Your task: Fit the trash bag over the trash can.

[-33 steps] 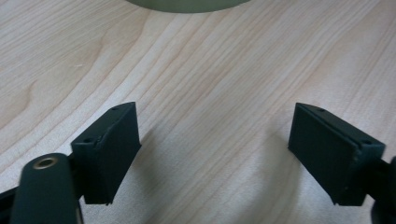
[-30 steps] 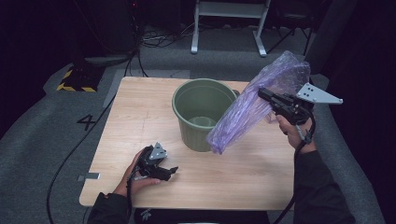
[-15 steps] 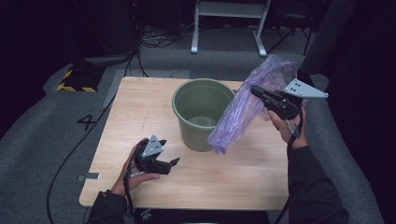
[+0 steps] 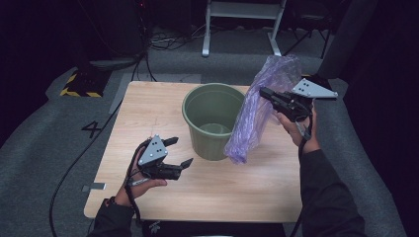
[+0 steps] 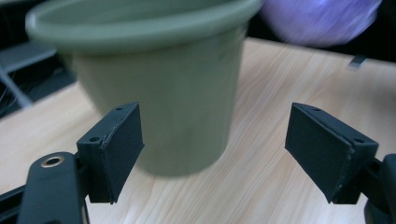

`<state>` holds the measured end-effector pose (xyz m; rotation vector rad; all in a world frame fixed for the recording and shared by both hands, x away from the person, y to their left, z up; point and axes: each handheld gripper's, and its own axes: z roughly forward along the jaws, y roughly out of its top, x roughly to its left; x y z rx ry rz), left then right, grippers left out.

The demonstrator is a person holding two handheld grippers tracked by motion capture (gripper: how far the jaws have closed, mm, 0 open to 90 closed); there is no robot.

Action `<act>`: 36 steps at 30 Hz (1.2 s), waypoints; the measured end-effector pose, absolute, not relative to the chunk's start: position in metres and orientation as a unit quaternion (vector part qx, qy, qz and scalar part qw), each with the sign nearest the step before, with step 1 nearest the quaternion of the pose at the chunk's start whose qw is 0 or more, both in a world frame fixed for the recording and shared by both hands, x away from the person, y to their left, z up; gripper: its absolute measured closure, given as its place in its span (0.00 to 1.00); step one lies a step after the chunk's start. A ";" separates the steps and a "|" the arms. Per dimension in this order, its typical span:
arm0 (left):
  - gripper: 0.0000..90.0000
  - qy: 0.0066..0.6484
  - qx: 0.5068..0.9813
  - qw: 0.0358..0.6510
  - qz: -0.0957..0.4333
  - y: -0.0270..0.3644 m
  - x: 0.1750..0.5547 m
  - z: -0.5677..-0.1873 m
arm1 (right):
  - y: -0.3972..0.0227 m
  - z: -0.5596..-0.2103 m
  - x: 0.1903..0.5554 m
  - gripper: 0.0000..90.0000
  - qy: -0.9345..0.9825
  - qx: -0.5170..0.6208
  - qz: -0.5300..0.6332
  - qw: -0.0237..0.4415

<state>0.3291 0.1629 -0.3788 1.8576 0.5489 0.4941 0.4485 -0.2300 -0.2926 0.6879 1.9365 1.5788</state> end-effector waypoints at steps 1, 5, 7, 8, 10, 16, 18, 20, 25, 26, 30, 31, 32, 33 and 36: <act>0.21 0.226 0.781 0.545 0.207 0.161 0.328 -0.373 | -0.230 -0.293 0.449 1.00 0.719 0.257 0.585 0.272; 0.21 0.206 0.780 0.555 0.201 0.151 0.326 -0.358 | -0.229 -0.293 0.450 1.00 0.721 0.258 0.583 0.272; 0.22 0.194 0.778 0.553 0.226 0.143 0.325 -0.354 | -0.228 -0.293 0.451 1.00 0.722 0.258 0.582 0.272; 0.24 0.191 0.782 0.547 0.230 0.139 0.327 -0.354 | -0.227 -0.293 0.451 1.00 0.723 0.259 0.579 0.274; 0.24 0.192 0.792 0.536 0.221 0.132 0.334 -0.357 | -0.227 -0.294 0.452 1.00 0.722 0.259 0.580 0.273; 0.24 0.213 0.782 0.547 0.209 0.137 0.354 -0.352 | -0.225 -0.294 0.453 1.00 0.724 0.259 0.578 0.273; 0.24 0.212 0.775 0.552 0.221 0.145 0.359 -0.342 | -0.224 -0.295 0.453 1.00 0.725 0.259 0.576 0.274; 0.23 0.225 0.765 0.570 0.196 0.152 0.366 -0.329 | -0.224 -0.295 0.454 1.00 0.726 0.261 0.575 0.273; 0.22 0.199 0.775 0.571 0.185 0.134 0.361 -0.312 | -0.223 -0.296 0.455 1.00 0.726 0.262 0.574 0.274; 0.22 0.192 0.779 0.568 0.180 0.127 0.360 -0.311 | -0.223 -0.297 0.456 1.00 0.726 0.263 0.573 0.275; 0.20 0.175 0.794 0.561 0.157 0.098 0.358 -0.308 | -0.222 -0.299 0.457 1.00 0.726 0.268 0.571 0.274; 0.20 0.171 0.797 0.560 0.150 0.092 0.357 -0.307 | -0.222 -0.299 0.457 1.00 0.727 0.268 0.570 0.273; 0.20 0.164 0.799 0.561 0.142 0.086 0.356 -0.306 | -0.221 -0.299 0.457 1.00 0.727 0.267 0.570 0.274; 0.19 0.158 0.800 0.562 0.136 0.080 0.355 -0.305 | -0.221 -0.299 0.457 1.00 0.727 0.267 0.570 0.274; 0.18 0.147 0.809 0.554 0.132 0.062 0.352 -0.305 | -0.219 -0.299 0.458 1.00 0.729 0.265 0.568 0.275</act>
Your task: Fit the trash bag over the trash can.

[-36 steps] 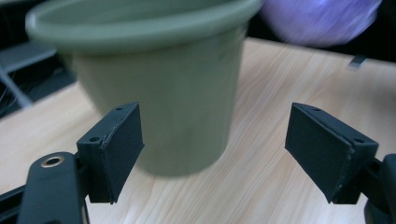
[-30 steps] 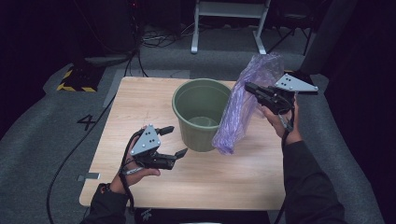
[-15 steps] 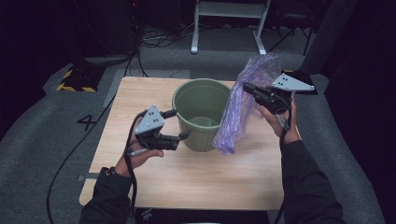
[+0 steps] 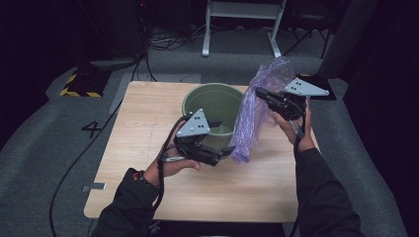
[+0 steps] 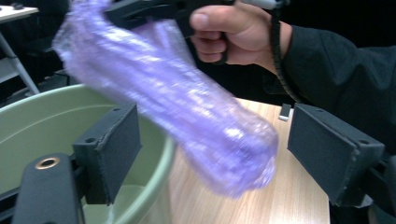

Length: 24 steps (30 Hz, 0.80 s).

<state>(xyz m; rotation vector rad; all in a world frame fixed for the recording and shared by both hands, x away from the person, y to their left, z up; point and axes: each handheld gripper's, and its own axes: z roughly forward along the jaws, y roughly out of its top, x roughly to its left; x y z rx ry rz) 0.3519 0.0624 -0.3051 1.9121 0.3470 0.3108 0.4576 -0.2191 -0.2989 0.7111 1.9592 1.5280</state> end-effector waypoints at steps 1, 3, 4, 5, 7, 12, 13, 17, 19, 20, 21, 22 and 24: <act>0.18 0.145 0.812 0.551 0.128 0.057 0.351 -0.306 | -0.218 -0.299 0.458 1.00 0.729 0.265 0.568 0.274; 0.19 0.139 0.820 0.542 0.122 0.047 0.352 -0.309 | -0.217 -0.299 0.459 1.00 0.729 0.265 0.568 0.274; 0.19 0.140 0.820 0.543 0.118 0.043 0.352 -0.311 | -0.217 -0.299 0.459 1.00 0.730 0.265 0.568 0.274; 0.19 0.142 0.819 0.544 0.114 0.039 0.352 -0.313 | -0.217 -0.299 0.458 1.00 0.730 0.265 0.567 0.274; 0.20 0.141 0.826 0.533 0.120 0.032 0.353 -0.317 | -0.216 -0.299 0.458 1.00 0.731 0.264 0.566 0.274; 0.36 0.148 0.841 0.498 0.151 0.019 0.352 -0.325 | -0.215 -0.299 0.458 1.00 0.731 0.262 0.567 0.274; 0.45 0.150 0.843 0.491 0.162 0.018 0.351 -0.325 | -0.215 -0.299 0.457 1.00 0.731 0.261 0.568 0.275; 0.64 0.160 0.841 0.484 0.180 0.020 0.354 -0.327 | -0.216 -0.299 0.456 1.00 0.730 0.260 0.569 0.275; 0.73 0.167 0.838 0.484 0.189 0.023 0.356 -0.326 | -0.217 -0.298 0.456 1.00 0.729 0.260 0.571 0.273; 0.79 0.166 0.838 0.483 0.191 0.024 0.357 -0.326 | -0.218 -0.298 0.455 1.00 0.729 0.260 0.571 0.274; 0.83 0.166 0.840 0.478 0.196 0.025 0.358 -0.326 | -0.219 -0.298 0.455 1.00 0.728 0.260 0.573 0.273; 0.88 0.168 0.840 0.476 0.200 0.026 0.358 -0.326 | -0.220 -0.297 0.455 1.00 0.727 0.259 0.575 0.271; 0.95 0.172 0.836 0.478 0.207 0.029 0.360 -0.325 | -0.221 -0.297 0.454 1.00 0.726 0.256 0.577 0.271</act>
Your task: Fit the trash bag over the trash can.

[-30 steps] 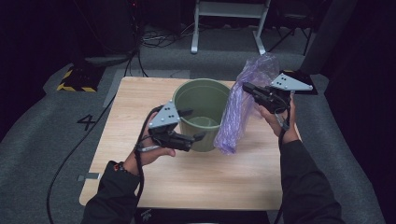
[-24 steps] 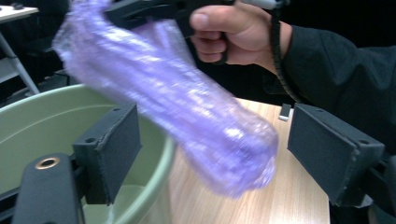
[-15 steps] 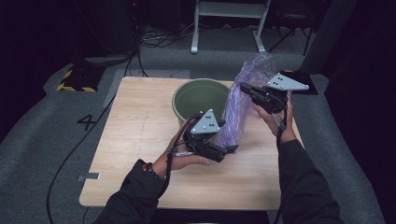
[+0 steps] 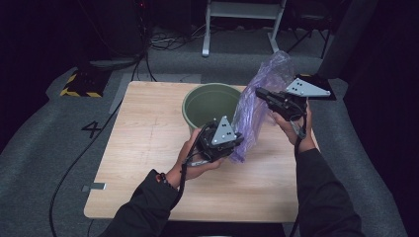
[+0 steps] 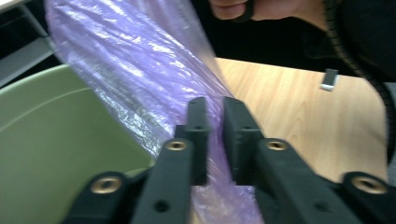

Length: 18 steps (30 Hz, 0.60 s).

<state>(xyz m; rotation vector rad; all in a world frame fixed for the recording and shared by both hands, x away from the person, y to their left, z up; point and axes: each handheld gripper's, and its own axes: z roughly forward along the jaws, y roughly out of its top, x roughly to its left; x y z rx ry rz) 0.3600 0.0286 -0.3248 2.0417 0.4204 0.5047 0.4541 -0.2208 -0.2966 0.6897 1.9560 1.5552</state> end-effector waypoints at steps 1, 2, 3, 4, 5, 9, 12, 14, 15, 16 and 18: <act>0.97 0.175 0.835 0.478 0.210 0.030 0.361 -0.324 | -0.221 -0.296 0.454 1.00 0.725 0.256 0.580 0.270; 0.99 0.173 0.834 0.478 0.213 0.032 0.362 -0.323 | -0.222 -0.295 0.453 1.00 0.724 0.255 0.582 0.270; 0.99 0.172 0.833 0.480 0.213 0.033 0.363 -0.323 | -0.222 -0.294 0.453 1.00 0.723 0.254 0.583 0.270; 1.00 0.173 0.834 0.479 0.214 0.035 0.364 -0.322 | -0.222 -0.294 0.452 1.00 0.723 0.253 0.584 0.269; 1.00 0.174 0.832 0.480 0.217 0.037 0.365 -0.321 | -0.223 -0.293 0.452 1.00 0.723 0.252 0.585 0.269; 1.00 0.182 0.824 0.488 0.224 0.047 0.370 -0.316 | -0.226 -0.289 0.451 1.00 0.720 0.251 0.588 0.270; 1.00 0.189 0.816 0.491 0.239 0.055 0.373 -0.309 | -0.228 -0.287 0.452 1.00 0.718 0.249 0.590 0.271; 1.00 0.193 0.811 0.490 0.256 0.058 0.376 -0.305 | -0.228 -0.286 0.452 1.00 0.717 0.251 0.591 0.271; 1.00 0.195 0.809 0.490 0.260 0.060 0.378 -0.302 | -0.228 -0.286 0.452 1.00 0.717 0.250 0.592 0.270; 1.00 0.199 0.806 0.490 0.266 0.063 0.380 -0.300 | -0.228 -0.285 0.452 1.00 0.717 0.249 0.592 0.271; 1.00 0.200 0.801 0.490 0.279 0.067 0.383 -0.296 | -0.227 -0.285 0.452 1.00 0.716 0.248 0.593 0.271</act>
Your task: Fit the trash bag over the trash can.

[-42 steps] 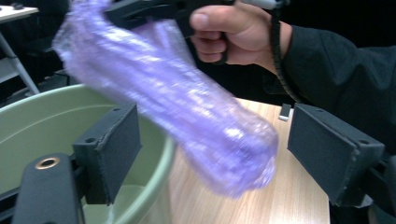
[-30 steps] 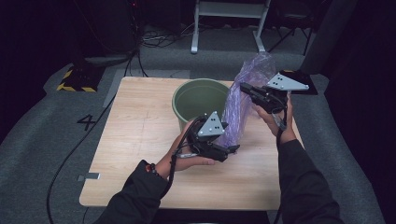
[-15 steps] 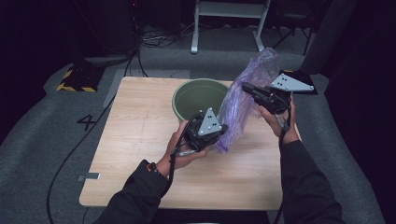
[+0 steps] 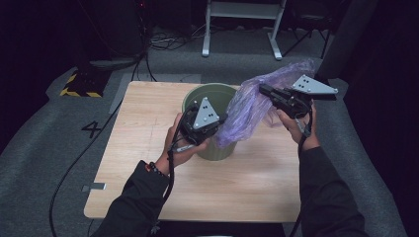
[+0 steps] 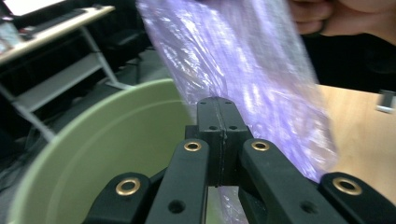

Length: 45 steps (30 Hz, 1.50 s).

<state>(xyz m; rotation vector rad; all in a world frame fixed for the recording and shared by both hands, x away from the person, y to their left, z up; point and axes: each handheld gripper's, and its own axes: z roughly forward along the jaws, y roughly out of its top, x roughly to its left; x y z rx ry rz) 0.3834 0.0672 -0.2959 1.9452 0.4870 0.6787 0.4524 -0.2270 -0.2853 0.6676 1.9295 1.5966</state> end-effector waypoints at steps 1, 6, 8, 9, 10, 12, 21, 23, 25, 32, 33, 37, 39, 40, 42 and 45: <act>1.00 0.203 0.800 0.489 0.283 0.069 0.386 -0.294 | -0.227 -0.285 0.452 1.00 0.717 0.248 0.592 0.271; 1.00 0.225 0.799 0.468 0.302 0.076 0.400 -0.296 | -0.224 -0.289 0.454 1.00 0.720 0.247 0.591 0.269; 1.00 0.235 0.800 0.459 0.307 0.077 0.407 -0.299 | -0.223 -0.291 0.455 1.00 0.721 0.247 0.590 0.268; 1.00 0.239 0.800 0.454 0.312 0.077 0.410 -0.301 | -0.222 -0.293 0.455 1.00 0.722 0.248 0.589 0.266; 1.00 0.243 0.799 0.448 0.318 0.076 0.414 -0.303 | -0.221 -0.294 0.455 1.00 0.722 0.249 0.589 0.264; 1.00 0.250 0.799 0.441 0.324 0.076 0.419 -0.306 | -0.220 -0.297 0.456 1.00 0.723 0.249 0.588 0.264; 0.66 0.290 0.788 0.453 0.300 0.094 0.437 -0.309 | -0.214 -0.308 0.456 1.00 0.729 0.257 0.574 0.272; 0.55 0.292 0.783 0.474 0.275 0.103 0.437 -0.308 | -0.214 -0.311 0.456 1.00 0.730 0.260 0.569 0.276; 0.46 0.287 0.778 0.497 0.254 0.111 0.434 -0.306 | -0.213 -0.313 0.455 1.00 0.732 0.261 0.565 0.277; 0.33 0.242 0.787 0.522 0.225 0.124 0.416 -0.301 | -0.206 -0.319 0.449 1.00 0.742 0.257 0.545 0.293; 0.33 0.235 0.790 0.521 0.223 0.125 0.414 -0.302 | -0.205 -0.320 0.449 1.00 0.743 0.258 0.542 0.295; 0.37 0.212 0.800 0.522 0.207 0.127 0.410 -0.308 | -0.209 -0.321 0.450 1.00 0.738 0.271 0.541 0.298; 0.39 0.205 0.806 0.519 0.198 0.124 0.409 -0.309 | -0.211 -0.321 0.452 1.00 0.734 0.279 0.541 0.301; 0.40 0.200 0.810 0.515 0.200 0.122 0.408 -0.310 | -0.213 -0.321 0.452 1.00 0.733 0.285 0.541 0.299; 0.46 0.182 0.819 0.505 0.201 0.117 0.406 -0.311 | -0.214 -0.321 0.453 1.00 0.732 0.290 0.538 0.300; 0.61 0.167 0.829 0.488 0.215 0.110 0.405 -0.313 | -0.215 -0.322 0.453 1.00 0.732 0.290 0.541 0.296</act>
